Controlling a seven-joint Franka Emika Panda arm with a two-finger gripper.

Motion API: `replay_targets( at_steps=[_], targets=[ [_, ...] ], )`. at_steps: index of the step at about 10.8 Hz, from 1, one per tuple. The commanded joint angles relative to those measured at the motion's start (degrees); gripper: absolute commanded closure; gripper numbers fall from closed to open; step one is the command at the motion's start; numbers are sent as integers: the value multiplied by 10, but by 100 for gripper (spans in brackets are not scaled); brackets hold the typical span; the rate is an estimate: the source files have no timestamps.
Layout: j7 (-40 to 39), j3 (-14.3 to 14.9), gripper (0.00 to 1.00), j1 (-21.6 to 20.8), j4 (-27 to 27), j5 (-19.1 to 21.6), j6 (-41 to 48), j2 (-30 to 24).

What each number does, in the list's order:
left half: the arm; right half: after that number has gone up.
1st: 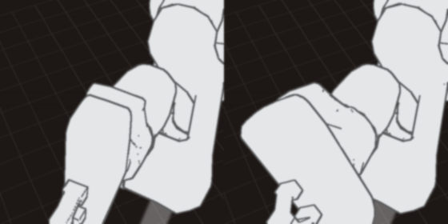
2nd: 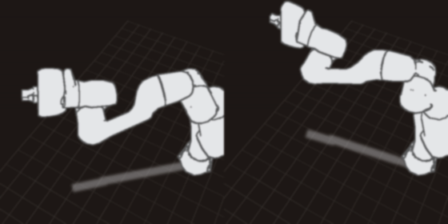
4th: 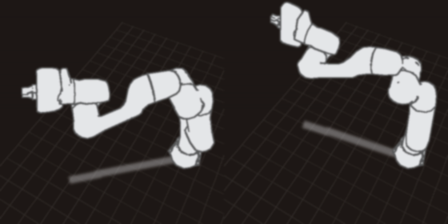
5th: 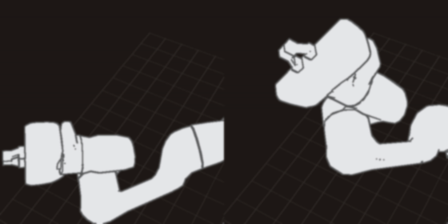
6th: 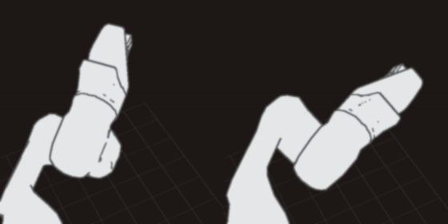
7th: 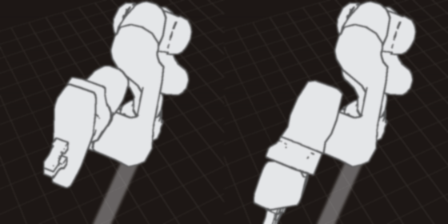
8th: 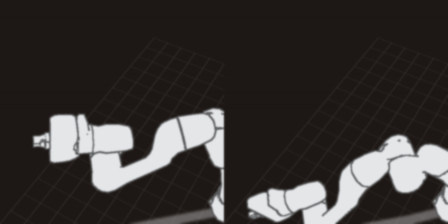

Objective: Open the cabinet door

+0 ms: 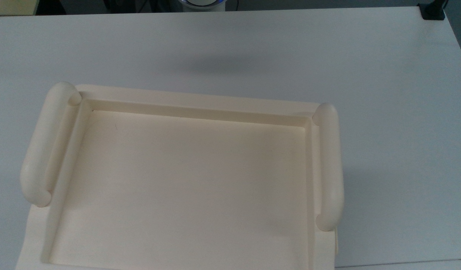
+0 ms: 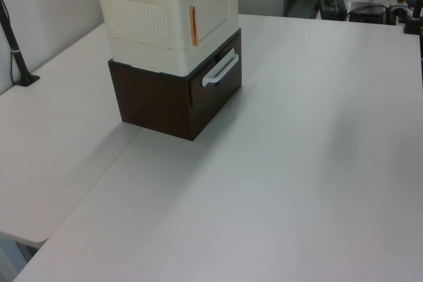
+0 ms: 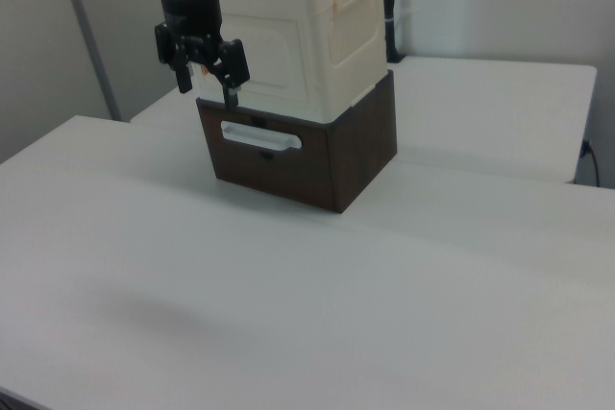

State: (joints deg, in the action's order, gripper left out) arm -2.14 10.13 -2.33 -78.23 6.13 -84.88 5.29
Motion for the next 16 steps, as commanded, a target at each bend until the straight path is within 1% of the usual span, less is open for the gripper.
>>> replay_targets(
  at_steps=[1,3,7,9,10,13,15,16],
  targets=[
    [-8,-1,0,-4,-5,-8,6,-5],
    [-7,-2,0,-7,-6,-8,7,-5],
    [-4,-2,0,-29,-8,-12,2,2],
    [-4,-2,0,-35,-6,-16,-3,15],
    [-2,-1,0,-33,-5,-15,-19,17],
    [5,-2,0,-36,-7,-16,-31,24],
    [6,-3,0,-37,-7,-7,-66,31],
    [6,-4,0,-50,-8,-4,-77,34]
  ],
)
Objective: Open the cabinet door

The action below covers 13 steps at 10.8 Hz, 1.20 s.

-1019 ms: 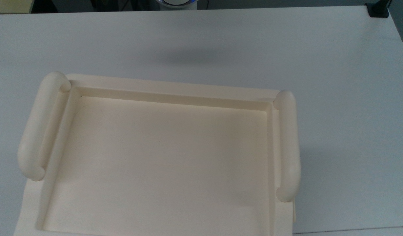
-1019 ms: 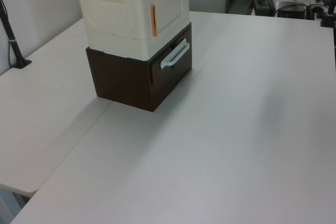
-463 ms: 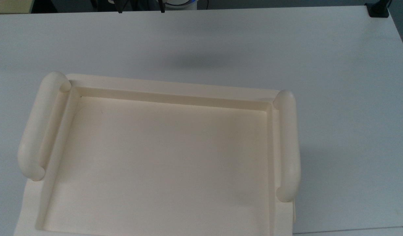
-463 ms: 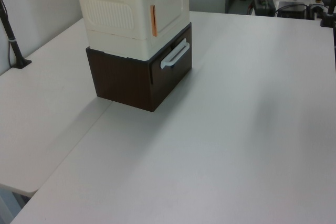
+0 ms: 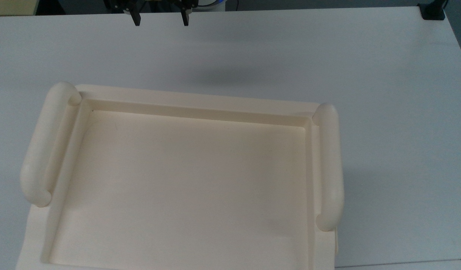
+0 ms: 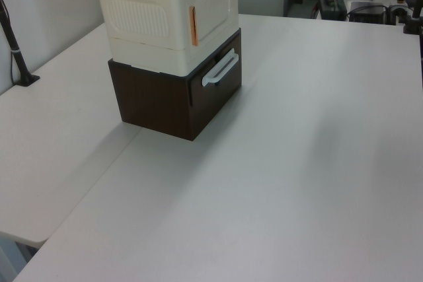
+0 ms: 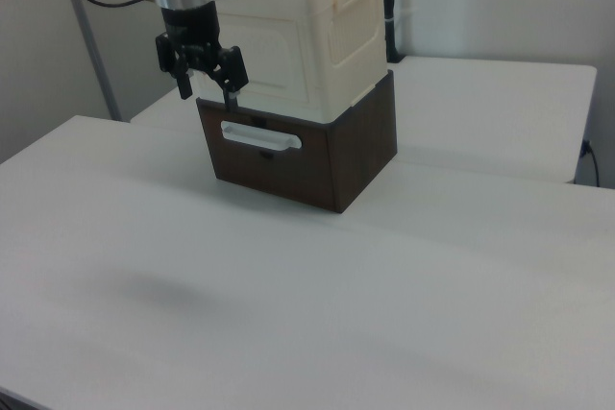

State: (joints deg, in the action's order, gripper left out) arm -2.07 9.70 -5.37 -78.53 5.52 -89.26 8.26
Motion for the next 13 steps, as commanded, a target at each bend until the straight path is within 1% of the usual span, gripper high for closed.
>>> replay_targets(
  at_steps=[1,3,6,8,9,10,13],
  targets=[
    [7,1,0,-31,-4,4,-42,8],
    [17,1,0,-52,-4,3,-66,11],
    [17,-2,0,-58,-5,0,-125,21],
    [19,-2,0,-76,-5,3,-150,22],
    [19,-2,0,-78,-5,5,-153,25],
    [19,-2,0,-90,-4,7,-154,34],
    [37,-2,0,-93,-5,5,-203,40]
  ],
)
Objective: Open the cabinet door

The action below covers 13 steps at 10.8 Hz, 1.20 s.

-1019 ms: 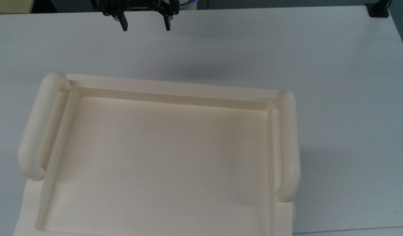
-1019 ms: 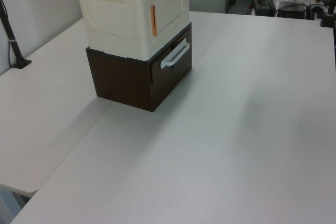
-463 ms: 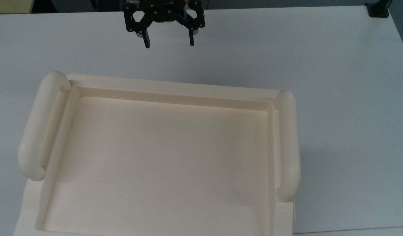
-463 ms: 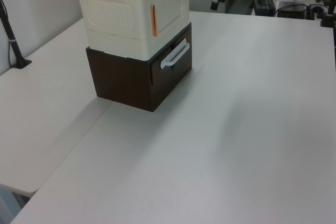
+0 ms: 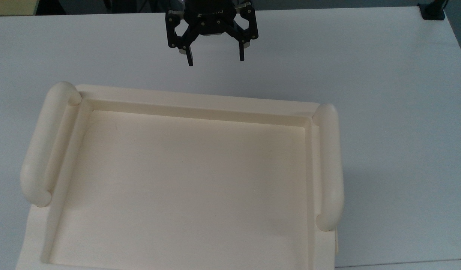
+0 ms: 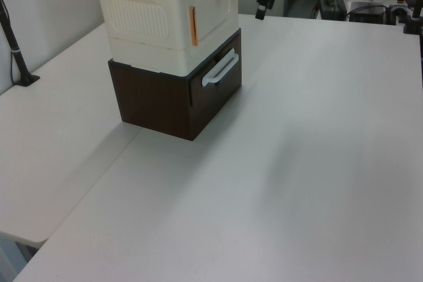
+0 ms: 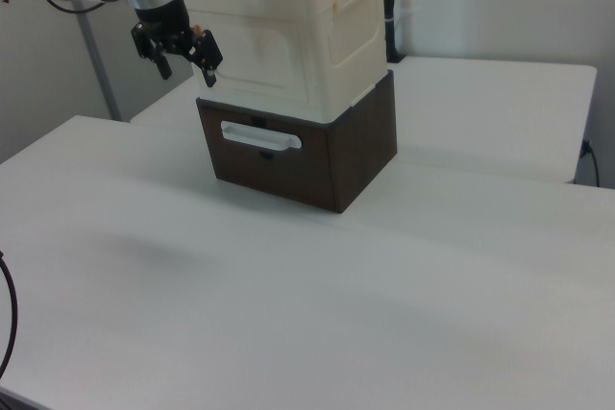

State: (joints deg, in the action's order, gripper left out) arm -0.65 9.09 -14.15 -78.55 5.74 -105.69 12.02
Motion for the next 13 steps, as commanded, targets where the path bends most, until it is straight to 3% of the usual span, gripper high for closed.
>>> replay_targets(
  at_steps=[1,13],
  targets=[
    [28,4,0,-6,-5,4,-49,5],
    [59,5,0,-29,-5,-32,-139,52]
  ],
)
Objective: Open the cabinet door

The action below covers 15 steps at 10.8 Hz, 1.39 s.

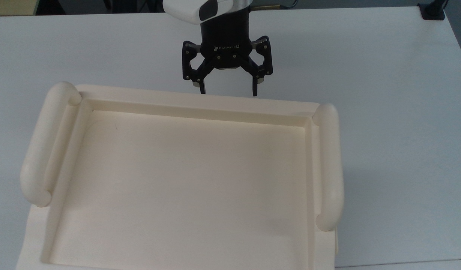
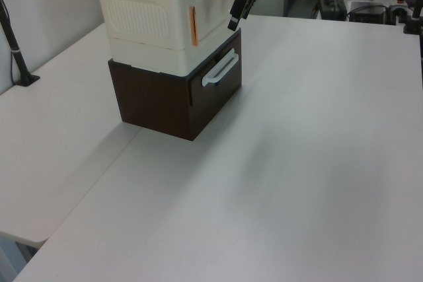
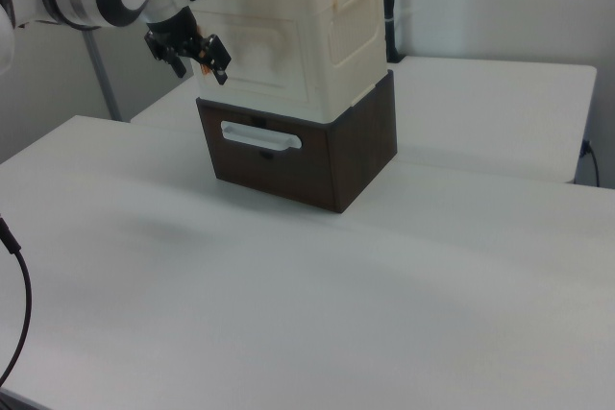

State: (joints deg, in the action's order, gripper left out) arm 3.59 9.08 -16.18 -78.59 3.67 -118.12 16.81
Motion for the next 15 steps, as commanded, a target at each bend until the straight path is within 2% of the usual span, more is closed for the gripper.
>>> replay_targets(
  at_steps=[1,4,6,10,15],
  targets=[
    [19,6,0,-13,-2,-11,-16,15],
    [70,6,0,-25,-3,-34,-60,19],
    [112,6,0,-26,-3,-40,-122,38],
    [143,7,0,-31,0,-44,-151,41],
    [255,6,0,-52,2,-138,-213,52]
  ],
)
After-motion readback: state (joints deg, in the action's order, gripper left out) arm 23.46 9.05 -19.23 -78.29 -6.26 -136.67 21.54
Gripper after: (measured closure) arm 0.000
